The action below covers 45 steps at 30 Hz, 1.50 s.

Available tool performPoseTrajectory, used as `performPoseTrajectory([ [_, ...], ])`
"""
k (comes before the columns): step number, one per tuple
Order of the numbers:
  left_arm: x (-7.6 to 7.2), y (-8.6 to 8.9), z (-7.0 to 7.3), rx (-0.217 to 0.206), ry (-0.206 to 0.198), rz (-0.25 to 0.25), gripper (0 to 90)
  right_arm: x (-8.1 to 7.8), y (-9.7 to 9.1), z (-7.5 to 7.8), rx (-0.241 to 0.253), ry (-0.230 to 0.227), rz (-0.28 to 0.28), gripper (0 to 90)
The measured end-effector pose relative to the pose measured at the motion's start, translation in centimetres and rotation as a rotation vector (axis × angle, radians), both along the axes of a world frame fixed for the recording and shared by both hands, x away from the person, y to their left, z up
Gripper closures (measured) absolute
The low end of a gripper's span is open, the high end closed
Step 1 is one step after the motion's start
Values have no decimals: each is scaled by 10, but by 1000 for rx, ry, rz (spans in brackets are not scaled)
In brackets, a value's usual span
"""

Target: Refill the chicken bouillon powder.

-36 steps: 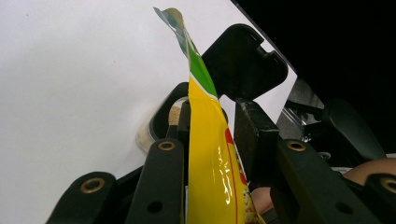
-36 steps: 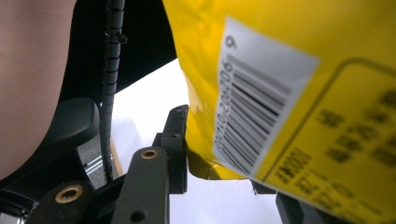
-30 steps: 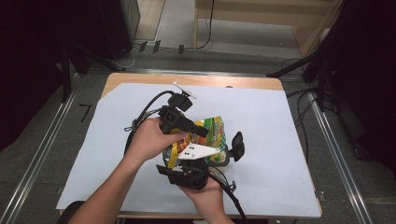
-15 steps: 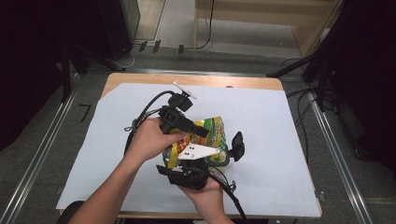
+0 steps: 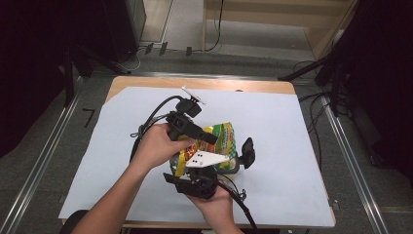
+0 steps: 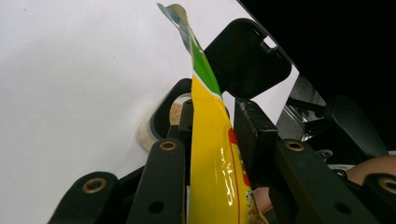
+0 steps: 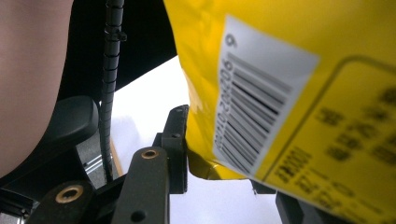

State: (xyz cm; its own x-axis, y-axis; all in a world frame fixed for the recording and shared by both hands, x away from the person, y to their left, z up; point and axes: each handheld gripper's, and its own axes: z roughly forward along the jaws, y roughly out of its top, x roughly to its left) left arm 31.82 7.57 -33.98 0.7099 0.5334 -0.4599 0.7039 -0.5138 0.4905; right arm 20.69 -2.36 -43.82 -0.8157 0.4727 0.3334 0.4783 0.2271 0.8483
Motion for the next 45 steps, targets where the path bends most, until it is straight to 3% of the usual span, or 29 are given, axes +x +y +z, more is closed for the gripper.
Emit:
performPoseTrajectory([
  [13, -4, -3, 5, -6, -40, 0, 728, 1, -2, 1, 4, -12, -4, 661],
  [19, -4, -2, 5, -2, -36, -1, 726, 2, -2, 0, 9, -8, 0, 663],
  [28, -1, 0, 5, -32, -8, 10, 722, 2, -2, 4, 8, -1, 5, 664],
  [45, -4, -2, 5, -7, -30, 2, 718, 2, -1, 2, 14, 1, 12, 663],
])
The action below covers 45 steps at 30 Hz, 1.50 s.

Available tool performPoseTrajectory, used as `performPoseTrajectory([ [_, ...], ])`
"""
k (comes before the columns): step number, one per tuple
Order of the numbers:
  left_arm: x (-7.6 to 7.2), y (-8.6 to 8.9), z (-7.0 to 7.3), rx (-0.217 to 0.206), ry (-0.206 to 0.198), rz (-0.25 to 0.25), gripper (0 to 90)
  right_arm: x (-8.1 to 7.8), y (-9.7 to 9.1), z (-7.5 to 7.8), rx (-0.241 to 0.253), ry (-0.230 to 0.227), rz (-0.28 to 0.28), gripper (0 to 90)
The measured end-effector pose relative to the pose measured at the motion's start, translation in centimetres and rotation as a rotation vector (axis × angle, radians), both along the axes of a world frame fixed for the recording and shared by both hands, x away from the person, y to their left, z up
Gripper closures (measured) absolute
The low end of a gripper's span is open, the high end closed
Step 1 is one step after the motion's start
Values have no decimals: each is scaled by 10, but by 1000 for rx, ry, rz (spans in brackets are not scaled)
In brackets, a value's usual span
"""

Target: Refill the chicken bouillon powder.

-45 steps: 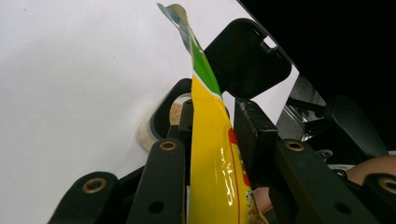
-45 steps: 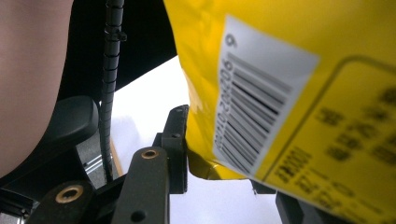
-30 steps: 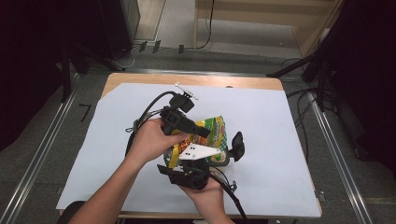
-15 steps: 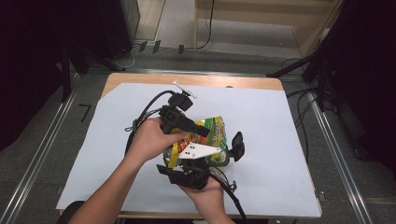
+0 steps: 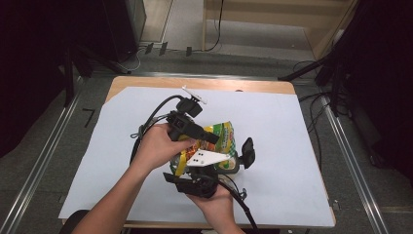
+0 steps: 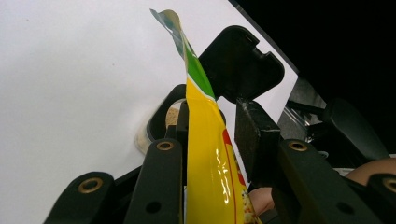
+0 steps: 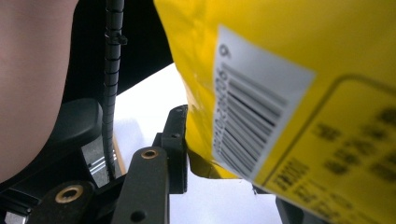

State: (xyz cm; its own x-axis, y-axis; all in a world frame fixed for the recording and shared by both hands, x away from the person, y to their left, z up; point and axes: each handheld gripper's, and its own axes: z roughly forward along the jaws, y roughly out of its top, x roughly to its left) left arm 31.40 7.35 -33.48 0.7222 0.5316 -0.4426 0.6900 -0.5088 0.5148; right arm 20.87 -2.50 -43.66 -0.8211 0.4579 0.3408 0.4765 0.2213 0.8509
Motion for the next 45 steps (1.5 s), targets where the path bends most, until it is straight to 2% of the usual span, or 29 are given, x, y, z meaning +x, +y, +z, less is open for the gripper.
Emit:
performPoseTrajectory([
  [11, -1, -1, 1, 0, -4, -3, 715, 2, -2, -3, 4, -5, -2, 672],
  [18, -3, 0, 5, -22, -8, 4, 715, -3, -1, 3, 18, -18, -5, 670],
  [26, 0, -1, 2, -10, 7, -3, 712, -2, 0, 2, 32, 12, -5, 649],
  [29, 1, -1, 1, -5, 7, -4, 720, -2, 0, 1, 23, 11, -11, 646],
  [36, 0, -3, 0, 13, -4, -2, 738, -1, 0, -2, 3, -9, -13, 675],
  [45, -4, -5, 4, 6, -27, 2, 735, -3, 0, 1, 20, -8, -15, 677],
])
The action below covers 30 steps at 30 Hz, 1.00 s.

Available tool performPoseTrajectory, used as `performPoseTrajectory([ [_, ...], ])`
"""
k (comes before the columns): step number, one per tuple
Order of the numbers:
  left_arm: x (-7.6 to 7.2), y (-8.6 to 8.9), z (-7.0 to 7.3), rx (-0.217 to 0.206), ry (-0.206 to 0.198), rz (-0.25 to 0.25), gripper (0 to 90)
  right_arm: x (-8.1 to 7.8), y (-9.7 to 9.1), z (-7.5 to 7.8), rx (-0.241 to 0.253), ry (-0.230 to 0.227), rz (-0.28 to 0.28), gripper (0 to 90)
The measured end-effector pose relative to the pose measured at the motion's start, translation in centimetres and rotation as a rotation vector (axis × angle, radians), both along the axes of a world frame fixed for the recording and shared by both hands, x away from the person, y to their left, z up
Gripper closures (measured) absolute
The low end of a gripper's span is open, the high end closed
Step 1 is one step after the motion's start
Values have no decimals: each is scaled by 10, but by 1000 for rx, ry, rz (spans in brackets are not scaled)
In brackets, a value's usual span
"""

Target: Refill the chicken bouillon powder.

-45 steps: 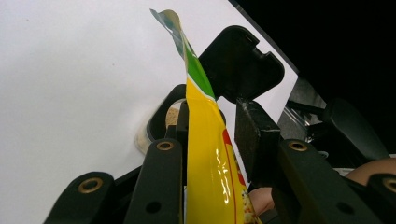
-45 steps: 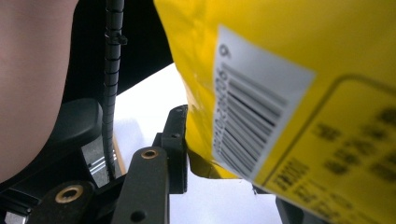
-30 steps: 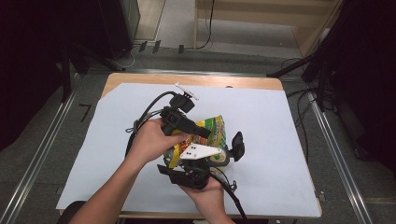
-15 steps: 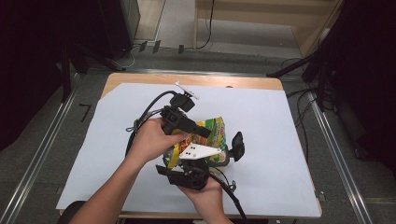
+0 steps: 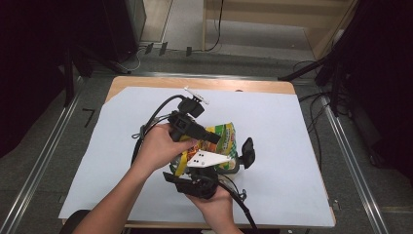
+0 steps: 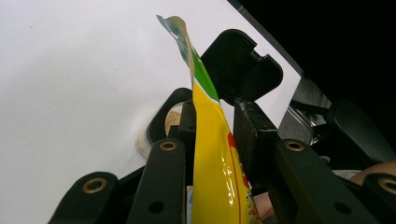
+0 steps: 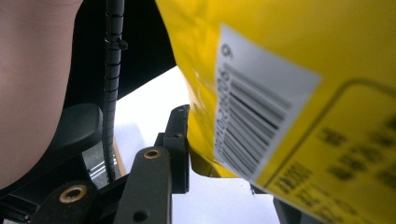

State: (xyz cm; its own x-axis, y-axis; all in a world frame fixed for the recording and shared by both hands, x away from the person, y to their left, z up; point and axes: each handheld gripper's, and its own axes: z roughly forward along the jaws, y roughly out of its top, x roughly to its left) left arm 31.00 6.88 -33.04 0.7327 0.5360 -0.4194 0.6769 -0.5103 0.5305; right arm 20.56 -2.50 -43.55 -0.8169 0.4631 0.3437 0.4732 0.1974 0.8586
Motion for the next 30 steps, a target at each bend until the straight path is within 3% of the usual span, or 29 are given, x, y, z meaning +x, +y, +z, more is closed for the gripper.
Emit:
performPoseTrajectory([
  [5, -4, -4, 1, -3, -10, -11, 733, -3, 1, -2, 26, -4, -19, 674],
  [7, -5, -5, 1, 4, -21, -17, 737, -4, 1, -4, 22, -16, -23, 683],
  [11, -2, -3, -1, -2, -4, -6, 739, -3, 0, -3, 13, -13, -17, 684],
  [16, -5, -4, 2, 3, -23, -10, 736, -3, 0, -2, 12, -27, -12, 685],
  [30, -2, -2, -2, 11, -4, -11, 736, 0, 1, -4, -15, -26, 0, 683],
])
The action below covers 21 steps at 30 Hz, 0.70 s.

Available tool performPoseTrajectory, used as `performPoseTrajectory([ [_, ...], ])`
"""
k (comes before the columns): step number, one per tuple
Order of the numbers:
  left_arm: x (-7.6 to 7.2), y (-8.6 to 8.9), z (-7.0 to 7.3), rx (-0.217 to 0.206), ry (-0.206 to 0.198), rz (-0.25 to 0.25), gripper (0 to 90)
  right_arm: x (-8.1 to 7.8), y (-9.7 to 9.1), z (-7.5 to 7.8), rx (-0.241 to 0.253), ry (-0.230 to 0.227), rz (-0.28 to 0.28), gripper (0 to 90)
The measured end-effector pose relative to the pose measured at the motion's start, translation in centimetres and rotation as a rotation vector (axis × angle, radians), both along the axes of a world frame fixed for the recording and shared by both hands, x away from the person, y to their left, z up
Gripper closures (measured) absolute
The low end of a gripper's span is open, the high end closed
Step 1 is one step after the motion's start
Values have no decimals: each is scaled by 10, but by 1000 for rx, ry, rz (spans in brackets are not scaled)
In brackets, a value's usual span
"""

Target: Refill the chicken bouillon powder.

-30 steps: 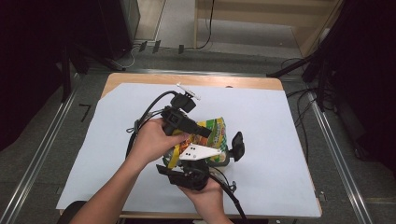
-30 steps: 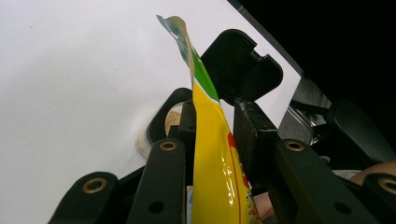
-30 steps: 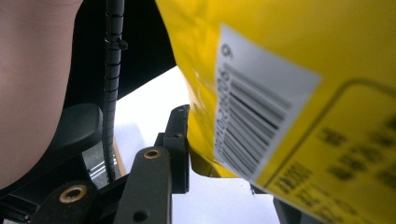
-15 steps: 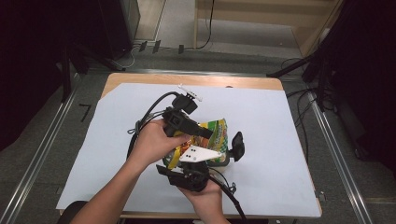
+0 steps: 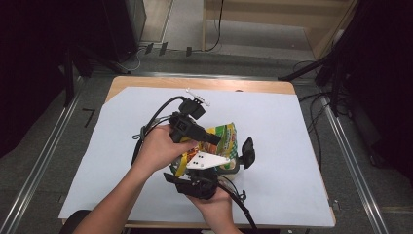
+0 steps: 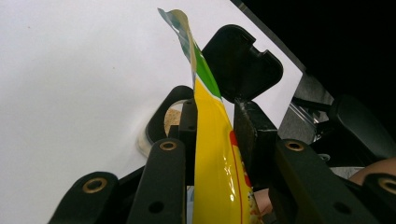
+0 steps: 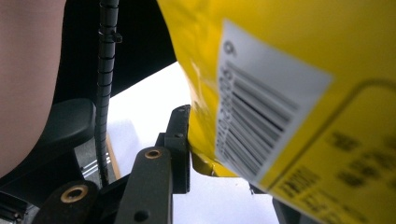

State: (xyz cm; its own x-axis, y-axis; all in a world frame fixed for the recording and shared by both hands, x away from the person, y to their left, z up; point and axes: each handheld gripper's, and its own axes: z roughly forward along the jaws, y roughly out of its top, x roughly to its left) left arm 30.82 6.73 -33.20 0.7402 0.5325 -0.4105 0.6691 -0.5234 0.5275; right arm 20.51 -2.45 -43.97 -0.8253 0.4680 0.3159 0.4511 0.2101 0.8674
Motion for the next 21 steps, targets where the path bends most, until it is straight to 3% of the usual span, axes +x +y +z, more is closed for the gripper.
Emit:
performPoseTrajectory([
  [21, 3, 4, -6, 3, 34, -8, 728, 1, 1, -5, -36, -26, 5, 653],
])
